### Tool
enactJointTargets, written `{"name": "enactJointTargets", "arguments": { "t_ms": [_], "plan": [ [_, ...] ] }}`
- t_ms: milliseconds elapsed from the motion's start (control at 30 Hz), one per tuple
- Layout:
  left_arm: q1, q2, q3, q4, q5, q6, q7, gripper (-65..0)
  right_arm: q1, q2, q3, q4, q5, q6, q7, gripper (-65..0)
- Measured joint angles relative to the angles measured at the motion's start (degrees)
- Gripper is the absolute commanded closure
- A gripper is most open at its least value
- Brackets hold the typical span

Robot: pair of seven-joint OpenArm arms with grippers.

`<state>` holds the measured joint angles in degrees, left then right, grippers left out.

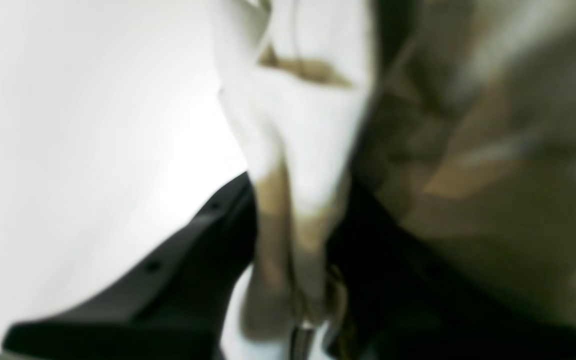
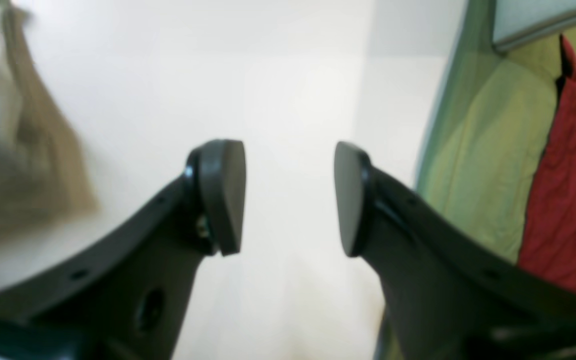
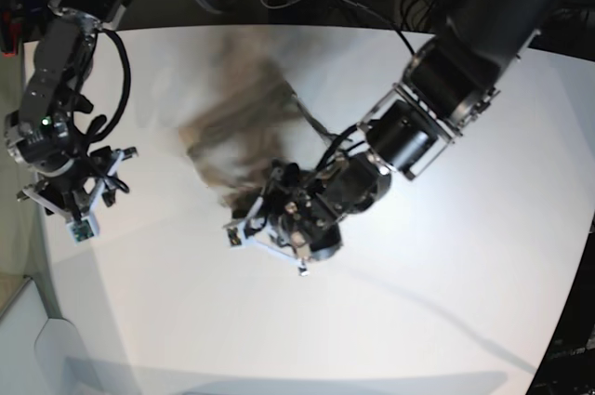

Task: Layout the t-shirt on the table in an organized manner, then fold the t-shirt properly
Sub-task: 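Lift the bundle with the left gripper and fold it over onto itself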

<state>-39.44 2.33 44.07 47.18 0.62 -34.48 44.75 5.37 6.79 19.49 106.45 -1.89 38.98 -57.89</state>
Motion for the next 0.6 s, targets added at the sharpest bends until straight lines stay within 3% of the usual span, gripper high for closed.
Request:
{"name": "enactJointTargets", "arguments": {
  "t_ms": [233,433,500,600],
  "plan": [
    [0.68,6.05,0.28,-0.42,11.74,-4.76,-0.55,-0.3,-0.48,-0.2,1.36,0.44,0.52,0.0,0.07,-29.5],
    [0.85,5.99,0.28,-0.44,15.43,-4.76,-1.11,-0.7,-0.61,-0.13,3.19,0.48,-0.31,0.0,-0.15,-29.5],
    [0.85,5.99,0.28,-0.24,15.45,-4.76,-1.07,-4.0,-0.61,-0.13,3.17,0.5,-0.17,0.0,0.04,-29.5],
    [0.85,5.99,0.28,-0.2,15.43,-4.52,-0.87,-17.9,-0.63,-0.13,3.19,0.5,-0.2,0.0,-0.02,-29.5]
  ]
}}
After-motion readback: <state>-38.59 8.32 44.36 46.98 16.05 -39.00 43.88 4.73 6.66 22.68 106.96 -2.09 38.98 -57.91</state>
